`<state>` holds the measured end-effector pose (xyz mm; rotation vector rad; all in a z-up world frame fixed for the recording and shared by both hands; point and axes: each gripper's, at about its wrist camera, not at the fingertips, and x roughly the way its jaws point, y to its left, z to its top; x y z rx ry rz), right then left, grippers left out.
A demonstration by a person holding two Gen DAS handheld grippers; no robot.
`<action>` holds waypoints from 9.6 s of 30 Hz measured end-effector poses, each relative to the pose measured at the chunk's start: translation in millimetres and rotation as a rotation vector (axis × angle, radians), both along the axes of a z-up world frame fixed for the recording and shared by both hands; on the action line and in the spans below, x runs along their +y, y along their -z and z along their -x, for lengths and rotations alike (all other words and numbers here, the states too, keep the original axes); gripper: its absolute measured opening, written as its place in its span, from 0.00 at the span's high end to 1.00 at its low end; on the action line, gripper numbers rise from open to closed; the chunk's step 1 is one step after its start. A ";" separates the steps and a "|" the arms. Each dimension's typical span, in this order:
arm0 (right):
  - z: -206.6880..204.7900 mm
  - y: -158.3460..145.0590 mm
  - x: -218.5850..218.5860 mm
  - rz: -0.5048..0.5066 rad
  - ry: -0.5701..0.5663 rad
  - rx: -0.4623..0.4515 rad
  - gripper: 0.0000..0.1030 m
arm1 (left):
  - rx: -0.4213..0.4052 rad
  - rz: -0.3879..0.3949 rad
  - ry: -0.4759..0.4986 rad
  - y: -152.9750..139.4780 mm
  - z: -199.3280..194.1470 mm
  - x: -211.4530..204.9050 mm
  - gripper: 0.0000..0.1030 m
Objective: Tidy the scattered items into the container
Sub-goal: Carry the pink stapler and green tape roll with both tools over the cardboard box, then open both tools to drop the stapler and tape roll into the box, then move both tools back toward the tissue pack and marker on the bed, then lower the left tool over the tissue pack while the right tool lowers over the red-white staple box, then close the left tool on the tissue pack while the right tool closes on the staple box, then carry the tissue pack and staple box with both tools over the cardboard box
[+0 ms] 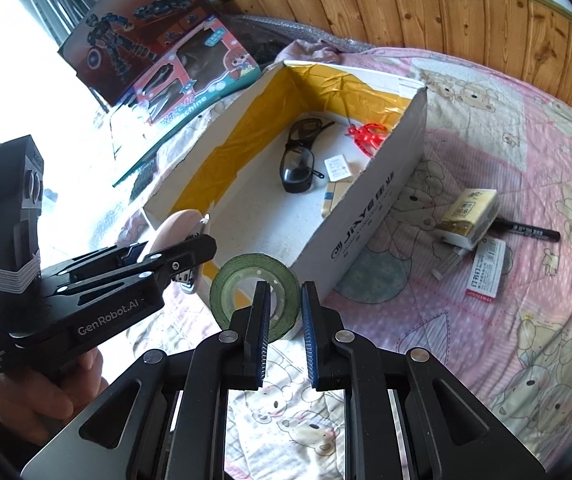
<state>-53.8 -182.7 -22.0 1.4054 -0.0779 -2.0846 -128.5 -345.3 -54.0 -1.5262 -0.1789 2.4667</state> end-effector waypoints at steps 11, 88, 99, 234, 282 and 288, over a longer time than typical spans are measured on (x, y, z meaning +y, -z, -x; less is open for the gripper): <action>3.6 -5.8 -20.1 0.007 -0.039 0.007 0.85 | 0.006 0.003 -0.034 -1.6 9.9 -18.3 0.74; 39.1 37.1 -81.0 -0.077 -0.110 -0.070 0.66 | -0.168 0.080 -0.065 58.7 121.6 -59.7 0.57; 20.4 19.0 -59.9 0.004 -0.085 -0.052 0.73 | -0.080 0.077 -0.048 20.0 90.8 -51.6 0.57; 97.0 140.1 169.7 0.135 0.459 -0.204 0.86 | -0.165 0.133 0.382 105.8 148.7 234.0 0.71; 65.7 127.5 197.0 0.148 0.548 -0.196 0.86 | -0.097 0.139 0.389 86.5 109.4 244.1 0.49; 49.8 114.5 191.9 0.118 0.532 -0.169 0.86 | -0.085 0.129 0.394 72.4 84.5 238.6 0.49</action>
